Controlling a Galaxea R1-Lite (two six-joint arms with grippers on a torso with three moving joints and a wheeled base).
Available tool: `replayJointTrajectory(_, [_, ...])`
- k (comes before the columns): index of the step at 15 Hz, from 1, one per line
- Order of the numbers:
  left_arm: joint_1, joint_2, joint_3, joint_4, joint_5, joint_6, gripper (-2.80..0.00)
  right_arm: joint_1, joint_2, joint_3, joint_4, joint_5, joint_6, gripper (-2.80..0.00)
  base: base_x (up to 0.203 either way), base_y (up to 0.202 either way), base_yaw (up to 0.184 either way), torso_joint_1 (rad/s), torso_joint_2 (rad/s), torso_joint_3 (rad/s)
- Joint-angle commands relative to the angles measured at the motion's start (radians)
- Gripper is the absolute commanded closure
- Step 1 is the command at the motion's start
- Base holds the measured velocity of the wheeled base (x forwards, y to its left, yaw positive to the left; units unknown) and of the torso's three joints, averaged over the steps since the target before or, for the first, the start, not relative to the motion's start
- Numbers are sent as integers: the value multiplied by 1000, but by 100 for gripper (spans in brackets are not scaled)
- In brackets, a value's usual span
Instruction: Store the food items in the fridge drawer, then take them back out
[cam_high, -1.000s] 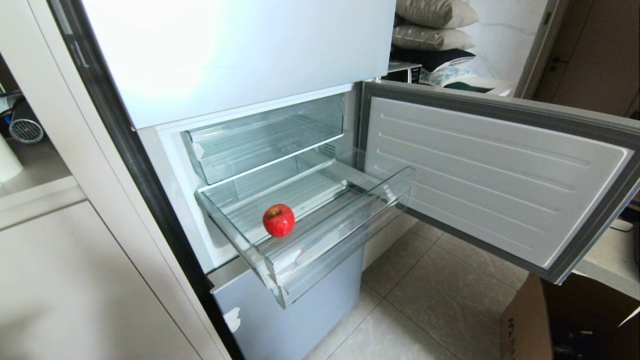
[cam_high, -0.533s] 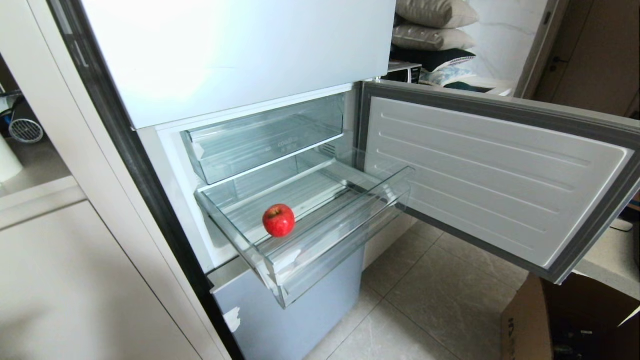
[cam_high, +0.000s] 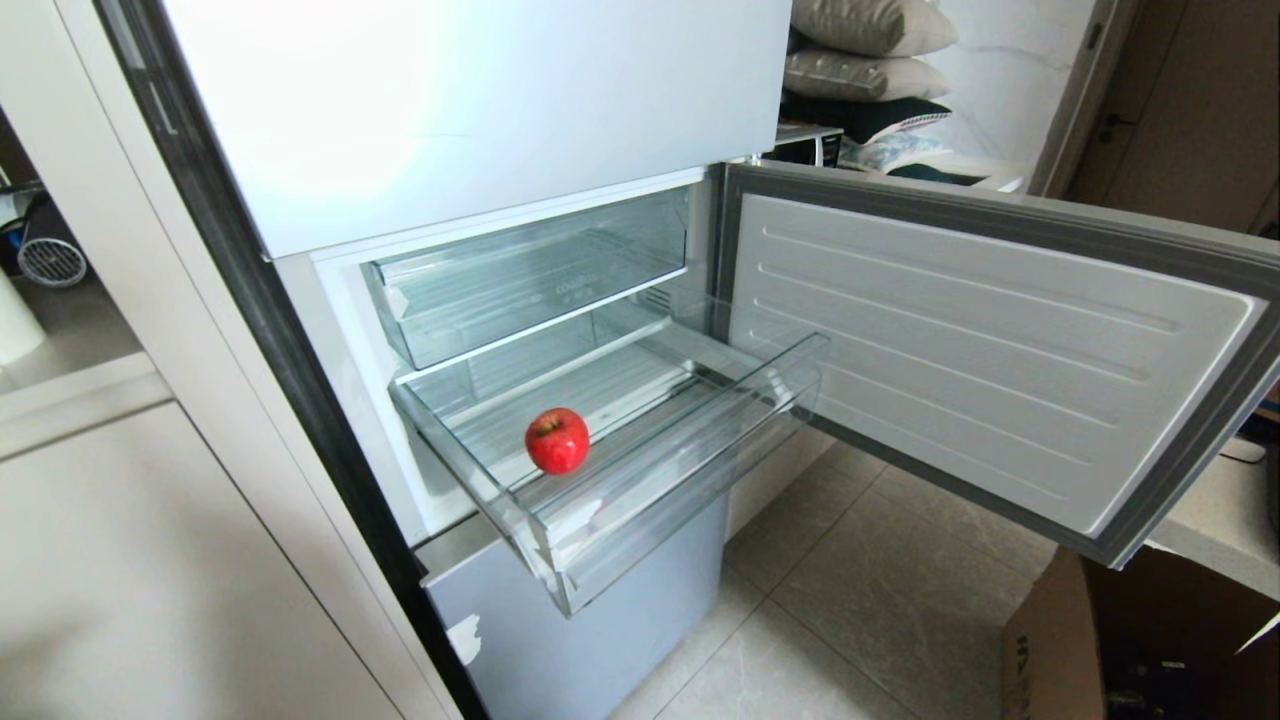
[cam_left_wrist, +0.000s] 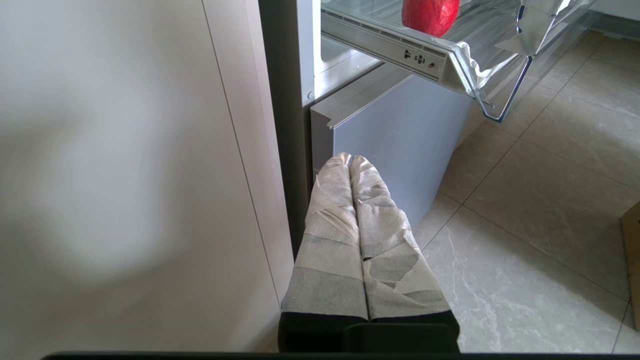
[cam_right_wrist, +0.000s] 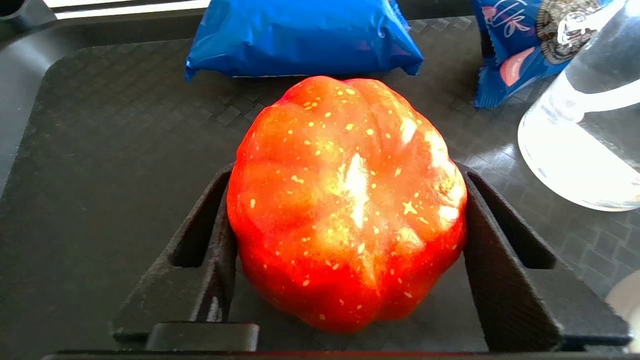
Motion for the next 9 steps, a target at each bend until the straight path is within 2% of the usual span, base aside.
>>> replayJointTrajectory(1, [0,2,0,1,0,0,0,2,-2,2,-4,1,3,0,0,0,0,0,0,0])
replayJointTrajectory(9, [0,2,0,1,0,0,0,1,-64,41,-15,-4,18,0,0,0,0,0,0,0])
